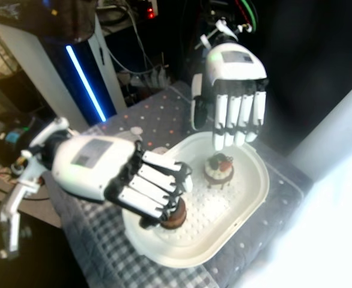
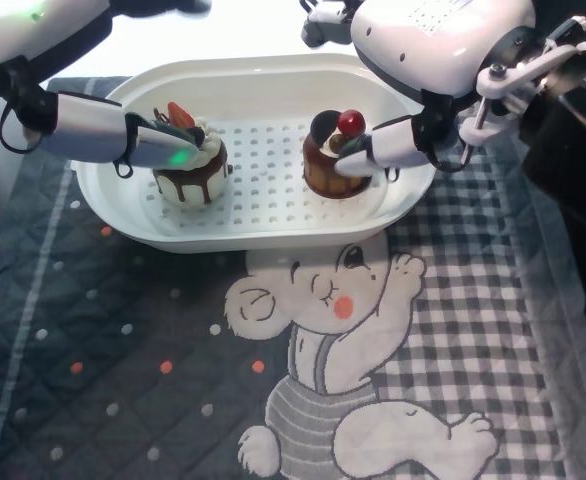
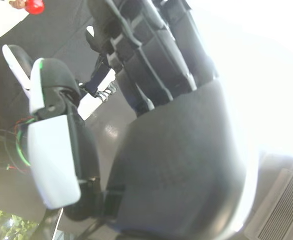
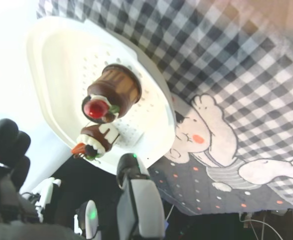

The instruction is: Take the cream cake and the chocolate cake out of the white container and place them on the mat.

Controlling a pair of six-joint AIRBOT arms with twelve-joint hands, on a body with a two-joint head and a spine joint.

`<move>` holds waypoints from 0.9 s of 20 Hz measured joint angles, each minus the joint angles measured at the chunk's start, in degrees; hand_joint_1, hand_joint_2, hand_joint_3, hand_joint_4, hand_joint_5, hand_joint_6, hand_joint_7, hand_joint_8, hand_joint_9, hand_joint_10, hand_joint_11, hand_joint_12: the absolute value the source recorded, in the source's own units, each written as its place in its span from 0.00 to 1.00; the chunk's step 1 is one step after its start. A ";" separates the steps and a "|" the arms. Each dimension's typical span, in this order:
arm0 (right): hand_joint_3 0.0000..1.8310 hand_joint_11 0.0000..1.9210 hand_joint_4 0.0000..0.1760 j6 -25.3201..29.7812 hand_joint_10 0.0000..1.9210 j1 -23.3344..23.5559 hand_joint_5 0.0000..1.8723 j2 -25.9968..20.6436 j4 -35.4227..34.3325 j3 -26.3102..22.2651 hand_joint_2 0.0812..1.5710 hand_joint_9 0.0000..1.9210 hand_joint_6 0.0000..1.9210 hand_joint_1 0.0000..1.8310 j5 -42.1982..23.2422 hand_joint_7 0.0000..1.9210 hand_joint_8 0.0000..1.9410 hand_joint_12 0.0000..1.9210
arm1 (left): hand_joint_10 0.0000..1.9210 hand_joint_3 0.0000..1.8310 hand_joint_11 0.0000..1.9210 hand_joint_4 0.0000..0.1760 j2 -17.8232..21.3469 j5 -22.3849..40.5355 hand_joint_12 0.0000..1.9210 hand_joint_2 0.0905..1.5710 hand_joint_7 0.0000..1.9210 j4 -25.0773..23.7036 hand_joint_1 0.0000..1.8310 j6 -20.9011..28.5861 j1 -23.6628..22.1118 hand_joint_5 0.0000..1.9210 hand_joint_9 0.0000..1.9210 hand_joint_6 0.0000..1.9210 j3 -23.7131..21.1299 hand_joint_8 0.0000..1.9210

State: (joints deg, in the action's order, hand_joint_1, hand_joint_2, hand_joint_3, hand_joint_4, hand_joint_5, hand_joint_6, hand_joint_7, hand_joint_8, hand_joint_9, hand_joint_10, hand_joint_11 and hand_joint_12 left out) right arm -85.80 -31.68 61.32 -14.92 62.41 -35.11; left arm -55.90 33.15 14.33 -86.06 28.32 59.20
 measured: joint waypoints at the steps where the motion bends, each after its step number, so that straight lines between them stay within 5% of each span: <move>1: 0.00 0.03 0.00 -0.02 0.06 0.00 0.29 0.02 -0.02 0.00 0.52 0.26 0.00 0.48 0.00 0.25 0.01 0.72 | 0.01 0.00 0.00 0.17 -0.02 0.50 0.56 0.52 0.01 0.24 0.37 -0.02 0.00 0.12 0.06 0.01 0.09 0.00; 3: 0.00 0.06 0.00 0.00 0.07 0.00 0.28 0.28 -0.09 0.00 0.53 0.29 0.00 0.48 -0.04 0.26 0.01 0.75 | 0.02 0.00 0.00 0.20 -0.48 0.02 0.63 0.52 0.03 0.96 0.37 0.00 0.00 0.13 0.09 0.01 0.90 0.01; 4: 0.01 0.05 0.00 0.00 0.07 0.00 0.27 0.35 -0.09 0.07 0.53 0.28 0.00 0.47 0.02 0.26 0.00 0.75 | 0.01 0.00 0.00 0.32 -0.83 -0.24 0.57 0.50 0.07 1.25 0.35 -0.04 0.00 0.13 0.08 0.00 1.38 0.01; 7: 0.00 0.01 0.00 0.00 0.05 0.02 0.24 1.36 -1.18 1.09 0.55 0.26 0.00 0.46 0.35 0.25 0.00 0.74 | 0.05 0.00 0.03 0.00 -2.69 -1.88 0.73 0.50 0.13 2.47 0.37 -0.11 0.00 0.15 0.18 0.01 3.50 0.01; 13: 0.00 0.03 0.00 -0.04 0.03 0.02 0.24 5.49 -4.26 5.35 0.56 0.28 0.00 0.45 4.20 0.26 0.00 0.66 | 0.08 0.00 0.03 0.00 -6.45 -6.91 0.74 0.50 0.20 5.70 0.40 -0.09 0.09 0.16 0.25 0.01 7.65 0.02; 18: 0.00 0.03 0.00 0.00 0.02 0.02 0.25 7.52 -7.93 8.11 0.53 0.29 0.00 0.47 7.63 0.27 0.00 0.70 | 0.07 0.00 0.00 0.00 -9.11 -10.08 0.72 0.51 0.19 9.68 0.49 -0.15 1.84 0.16 0.21 0.00 11.10 0.00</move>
State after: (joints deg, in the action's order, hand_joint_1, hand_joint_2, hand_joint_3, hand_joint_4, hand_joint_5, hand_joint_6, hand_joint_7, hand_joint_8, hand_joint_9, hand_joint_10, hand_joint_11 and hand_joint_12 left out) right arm -85.80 -31.66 68.84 -22.85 70.52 -27.49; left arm -65.01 23.07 24.01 -86.21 30.15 70.30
